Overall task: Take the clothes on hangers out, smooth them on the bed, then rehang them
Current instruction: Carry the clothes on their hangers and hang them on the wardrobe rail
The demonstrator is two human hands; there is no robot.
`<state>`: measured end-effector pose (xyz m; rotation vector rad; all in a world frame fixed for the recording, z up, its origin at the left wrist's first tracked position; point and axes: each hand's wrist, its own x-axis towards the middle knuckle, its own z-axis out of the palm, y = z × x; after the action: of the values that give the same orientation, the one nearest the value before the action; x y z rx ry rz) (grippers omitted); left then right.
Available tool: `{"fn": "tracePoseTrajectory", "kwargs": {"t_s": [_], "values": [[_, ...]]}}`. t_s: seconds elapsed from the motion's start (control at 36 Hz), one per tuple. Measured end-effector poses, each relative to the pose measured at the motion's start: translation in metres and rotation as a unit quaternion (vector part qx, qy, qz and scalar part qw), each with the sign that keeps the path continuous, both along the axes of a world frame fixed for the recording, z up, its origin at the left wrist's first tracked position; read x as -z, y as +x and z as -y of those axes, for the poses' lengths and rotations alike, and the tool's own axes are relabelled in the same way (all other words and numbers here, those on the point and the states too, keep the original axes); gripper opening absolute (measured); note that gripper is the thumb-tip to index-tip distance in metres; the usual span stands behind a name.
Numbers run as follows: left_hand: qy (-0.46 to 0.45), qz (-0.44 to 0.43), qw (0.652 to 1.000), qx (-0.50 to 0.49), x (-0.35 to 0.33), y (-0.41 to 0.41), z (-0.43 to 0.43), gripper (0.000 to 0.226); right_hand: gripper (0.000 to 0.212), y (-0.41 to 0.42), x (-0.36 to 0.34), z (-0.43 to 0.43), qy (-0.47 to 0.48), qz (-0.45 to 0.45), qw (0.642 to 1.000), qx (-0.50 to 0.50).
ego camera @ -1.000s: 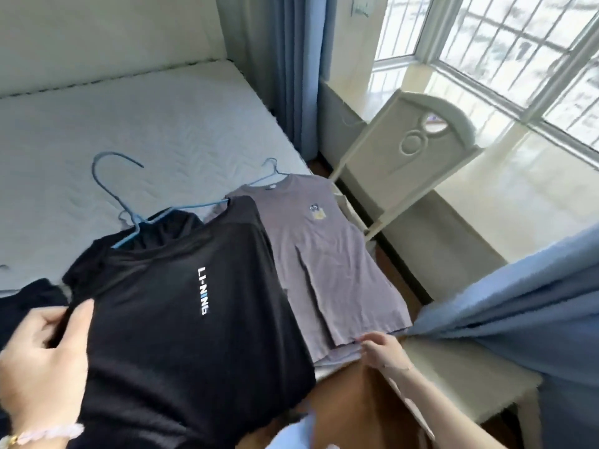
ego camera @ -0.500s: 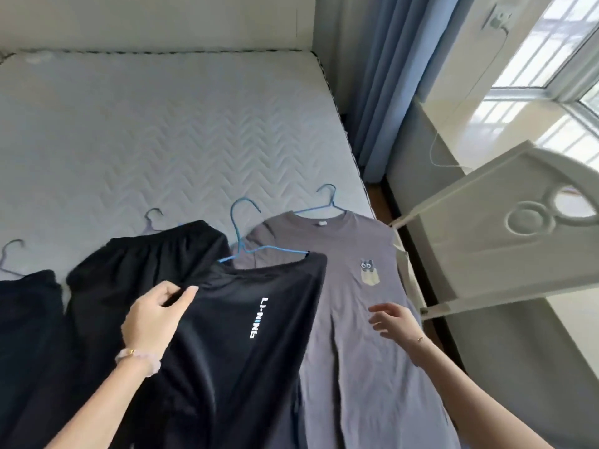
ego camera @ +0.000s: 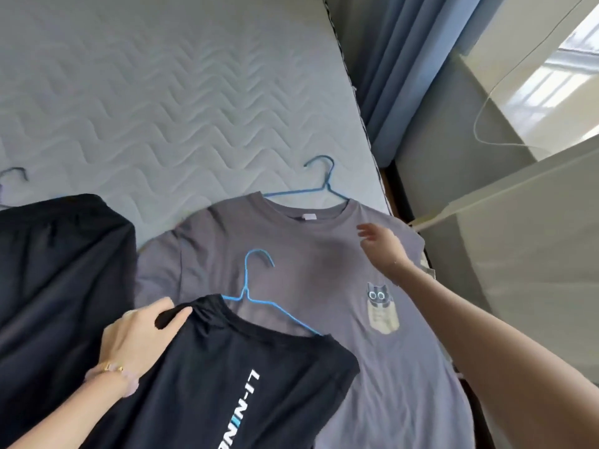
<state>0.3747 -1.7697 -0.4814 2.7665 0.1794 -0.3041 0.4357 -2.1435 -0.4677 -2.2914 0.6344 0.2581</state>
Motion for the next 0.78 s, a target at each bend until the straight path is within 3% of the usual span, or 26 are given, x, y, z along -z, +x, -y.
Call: {"fn": "tracePoseTrajectory", "kwargs": {"t_s": [0.11,0.22,0.44,0.78], "values": [[0.043,0.026,0.997,0.065,0.028,-0.003,0.008,0.014,0.052,0.035,0.024,0.012,-0.083,-0.027,0.994,-0.073],[0.051,-0.011,0.998,0.046,0.026,0.003,0.013,0.015,0.055,0.060,0.042,0.029,-0.153,-0.028,0.984,-0.089],[0.023,-0.085,0.996,0.015,0.018,0.012,0.021,0.027,0.035,0.076,0.052,0.060,-0.205,-0.047,0.977,-0.022],[-0.054,-0.165,0.984,-0.043,0.002,0.014,0.018,0.040,0.024,0.022,0.009,0.067,-0.135,-0.045,0.990,0.018]]}}
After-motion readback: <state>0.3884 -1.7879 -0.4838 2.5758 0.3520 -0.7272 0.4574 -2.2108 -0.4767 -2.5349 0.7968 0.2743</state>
